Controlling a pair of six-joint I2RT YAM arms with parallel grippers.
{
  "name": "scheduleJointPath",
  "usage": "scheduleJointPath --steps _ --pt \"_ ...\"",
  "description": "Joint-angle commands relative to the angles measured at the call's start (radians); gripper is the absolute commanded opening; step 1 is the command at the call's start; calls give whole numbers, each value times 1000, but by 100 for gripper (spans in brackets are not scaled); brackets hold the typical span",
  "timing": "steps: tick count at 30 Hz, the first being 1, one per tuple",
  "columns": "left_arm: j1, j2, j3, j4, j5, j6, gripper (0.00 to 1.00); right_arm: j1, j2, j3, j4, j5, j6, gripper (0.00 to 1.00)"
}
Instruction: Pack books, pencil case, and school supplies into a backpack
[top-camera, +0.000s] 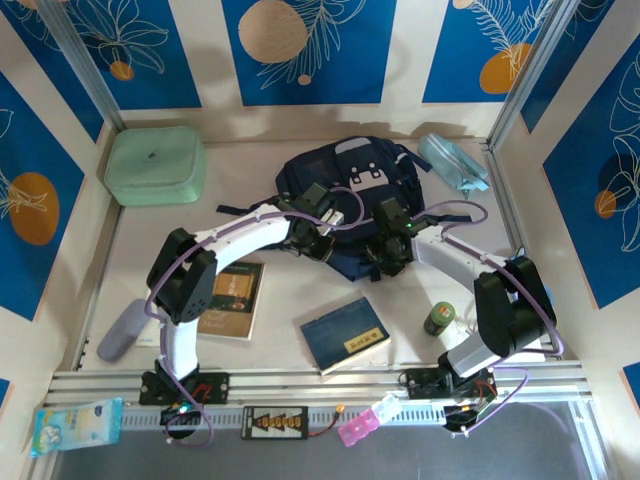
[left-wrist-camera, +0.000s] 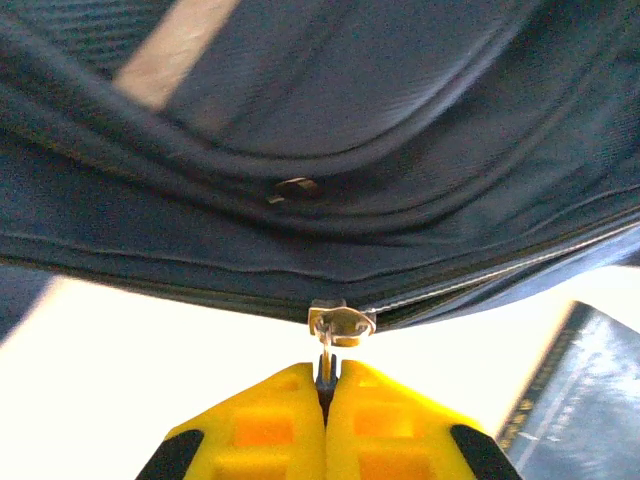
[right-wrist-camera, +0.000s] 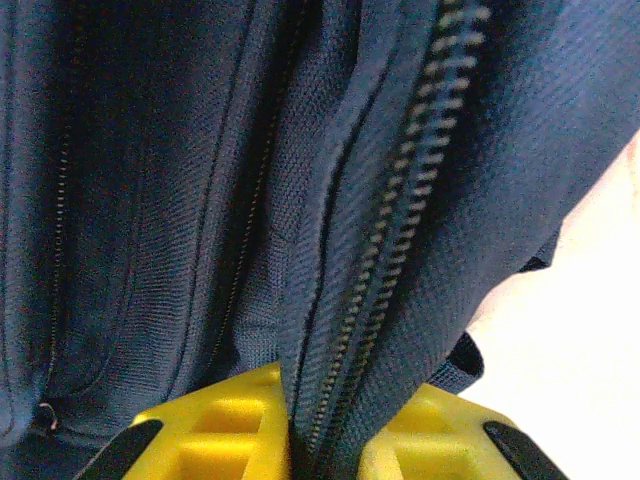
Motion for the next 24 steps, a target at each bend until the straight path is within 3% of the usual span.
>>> scheduleJointPath --steps 1,12,18,24 --pt "47 6 26 -117 -155 72 0 -10 -46 13 -73 141 -33 18" --pt "206 171 194 -86 -192 137 0 -16 -29 21 5 35 -76 16" --pt "242 215 274 -69 -130 122 0 -10 -16 22 48 -29 -63 16" --pt "277 199 274 -52 -243 29 17 27 53 59 139 -115 12 16"
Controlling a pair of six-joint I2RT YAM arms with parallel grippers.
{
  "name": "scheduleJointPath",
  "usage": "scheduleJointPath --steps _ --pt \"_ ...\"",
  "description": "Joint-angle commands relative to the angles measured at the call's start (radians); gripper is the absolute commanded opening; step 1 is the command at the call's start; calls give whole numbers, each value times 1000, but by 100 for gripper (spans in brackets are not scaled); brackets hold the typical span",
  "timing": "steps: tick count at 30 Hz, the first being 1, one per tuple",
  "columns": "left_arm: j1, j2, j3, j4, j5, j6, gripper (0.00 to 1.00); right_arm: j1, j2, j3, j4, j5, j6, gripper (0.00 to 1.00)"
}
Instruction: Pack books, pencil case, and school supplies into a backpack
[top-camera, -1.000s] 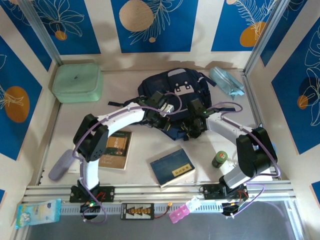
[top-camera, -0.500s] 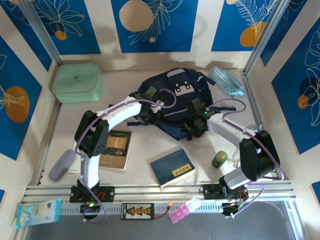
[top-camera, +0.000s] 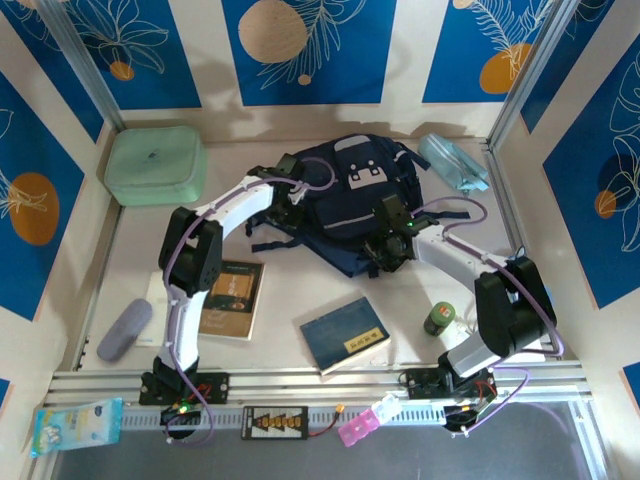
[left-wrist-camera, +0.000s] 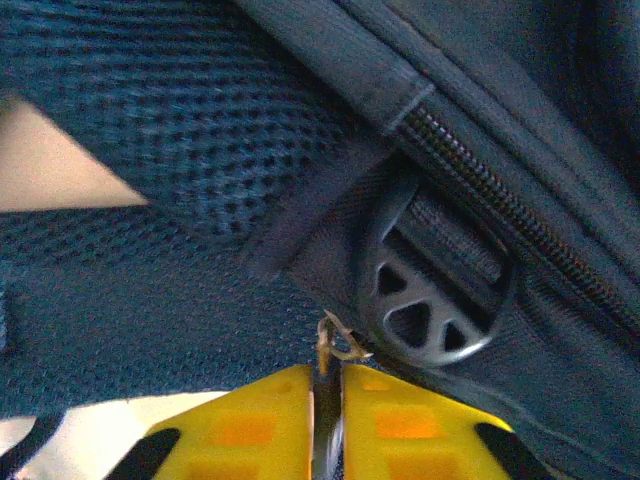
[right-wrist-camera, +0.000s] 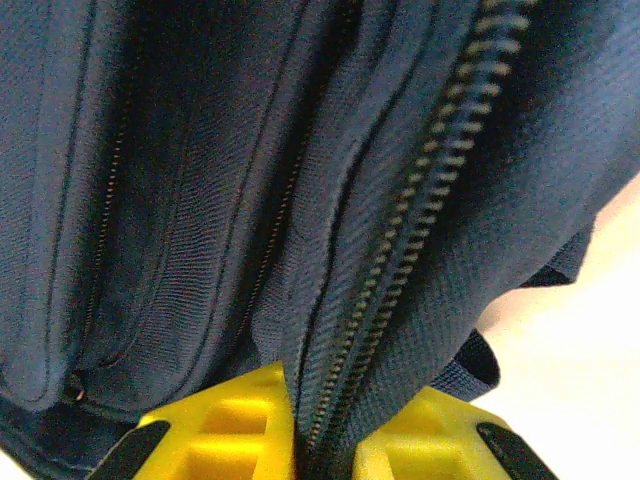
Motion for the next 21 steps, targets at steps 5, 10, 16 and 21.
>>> scheduleJointPath --steps 5,10,16,21 --pt "66 -140 -57 -6 -123 -135 37 80 141 167 103 -84 103 18" --pt "87 -357 -246 35 -130 -187 55 125 291 308 171 -179 119 20" --pt "108 -527 -437 101 -42 -237 68 143 306 369 95 -232 36 42" --pt "110 -640 -531 132 17 -243 82 156 124 258 -35 -182 -95 56"
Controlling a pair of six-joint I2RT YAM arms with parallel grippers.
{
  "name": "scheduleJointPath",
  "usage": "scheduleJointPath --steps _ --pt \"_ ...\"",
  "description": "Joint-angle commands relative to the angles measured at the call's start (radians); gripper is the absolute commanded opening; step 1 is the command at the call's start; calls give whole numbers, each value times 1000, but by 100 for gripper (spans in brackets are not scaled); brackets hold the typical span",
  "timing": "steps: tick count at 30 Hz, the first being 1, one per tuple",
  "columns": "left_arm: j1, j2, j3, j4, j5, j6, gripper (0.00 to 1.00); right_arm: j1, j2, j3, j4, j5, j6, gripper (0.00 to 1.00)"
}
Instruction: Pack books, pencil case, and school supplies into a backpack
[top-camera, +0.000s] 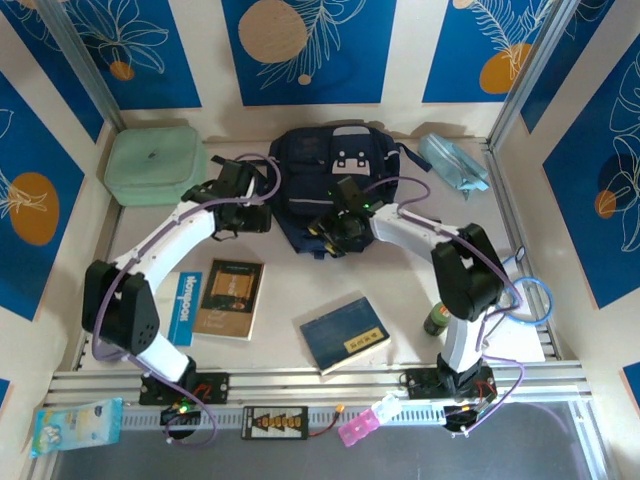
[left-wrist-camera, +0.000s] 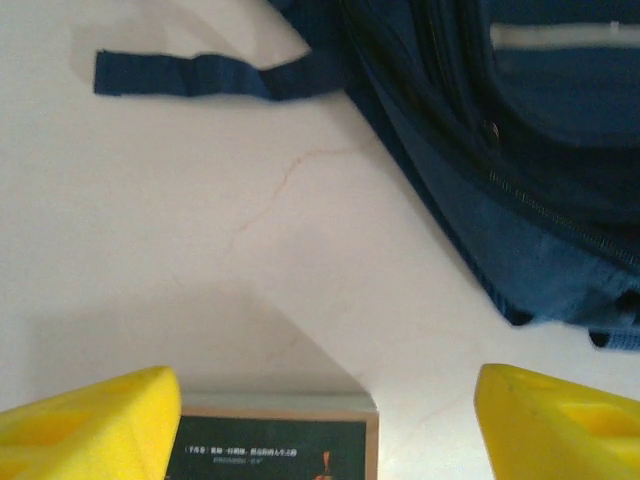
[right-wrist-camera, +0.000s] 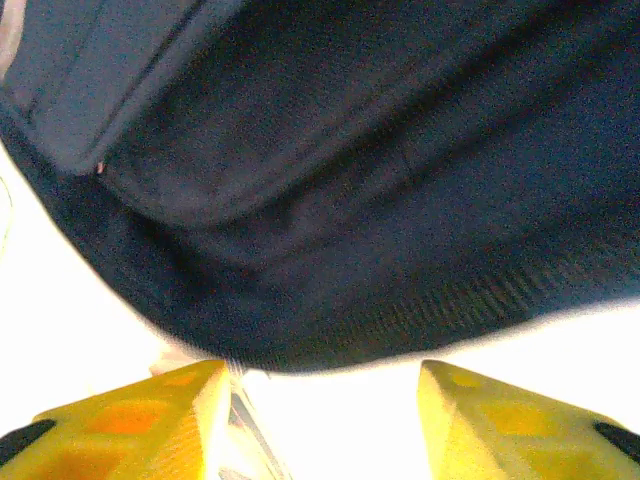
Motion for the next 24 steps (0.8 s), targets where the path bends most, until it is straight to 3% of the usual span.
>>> scheduleJointPath --steps 1,5,8,15,19,24 --pt "10 -73 -52 33 74 -15 84 23 -172 -81 -142 25 -123 58" --pt "13 -150 -113 82 129 -3 93 75 -326 -221 -278 108 -138 60" --pt "16 -178 -140 112 182 12 99 136 -432 -334 -352 139 -63 63" --pt "17 -192 -142 132 240 54 100 309 -527 -537 -345 124 173 67" --pt "18 -198 -147 142 274 55 100 307 -508 -620 -257 93 219 67" --pt "18 -200 -156 160 321 52 100 216 -475 -650 -225 111 164 67"
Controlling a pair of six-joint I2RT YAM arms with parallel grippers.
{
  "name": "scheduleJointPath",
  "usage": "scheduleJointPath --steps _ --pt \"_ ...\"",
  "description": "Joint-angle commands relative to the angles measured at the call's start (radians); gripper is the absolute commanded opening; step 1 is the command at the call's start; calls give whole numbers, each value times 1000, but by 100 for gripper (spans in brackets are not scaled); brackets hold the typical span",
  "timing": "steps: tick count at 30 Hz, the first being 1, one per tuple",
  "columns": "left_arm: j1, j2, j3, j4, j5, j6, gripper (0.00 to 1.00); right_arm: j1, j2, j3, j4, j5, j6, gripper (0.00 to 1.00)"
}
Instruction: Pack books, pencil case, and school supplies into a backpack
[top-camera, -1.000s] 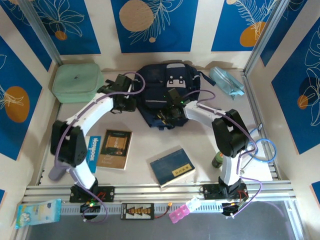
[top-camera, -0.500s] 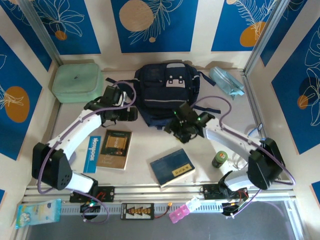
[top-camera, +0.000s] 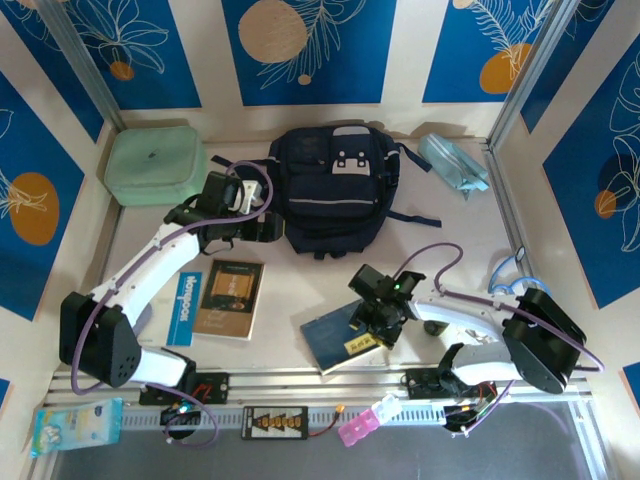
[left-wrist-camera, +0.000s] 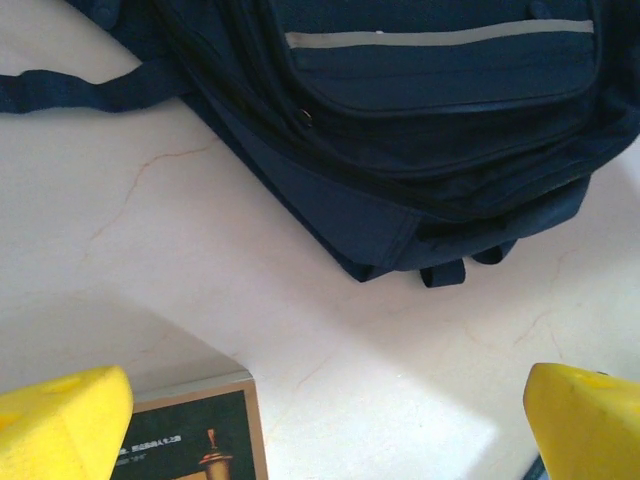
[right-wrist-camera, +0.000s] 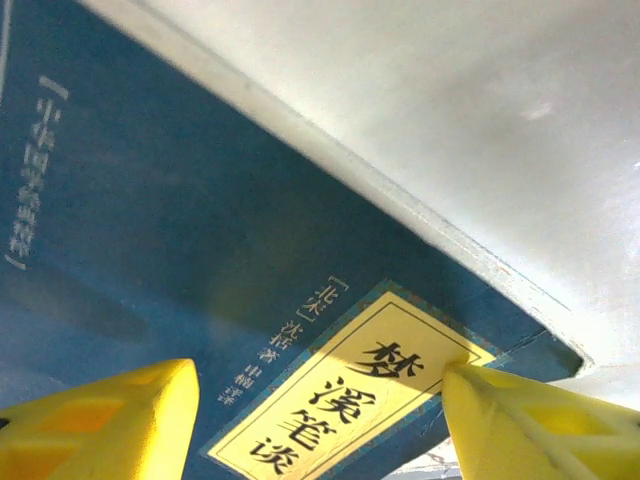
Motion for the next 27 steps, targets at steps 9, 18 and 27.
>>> scheduleJointPath --steps 9,18,27 --pt "8 17 -47 72 176 -39 100 -267 155 76 80 63 -274 67" --pt "-37 63 -134 190 277 -196 100 -391 336 280 167 95 -543 60" --pt "-177 102 -219 329 261 -409 98 -310 188 308 3 110 -593 58"
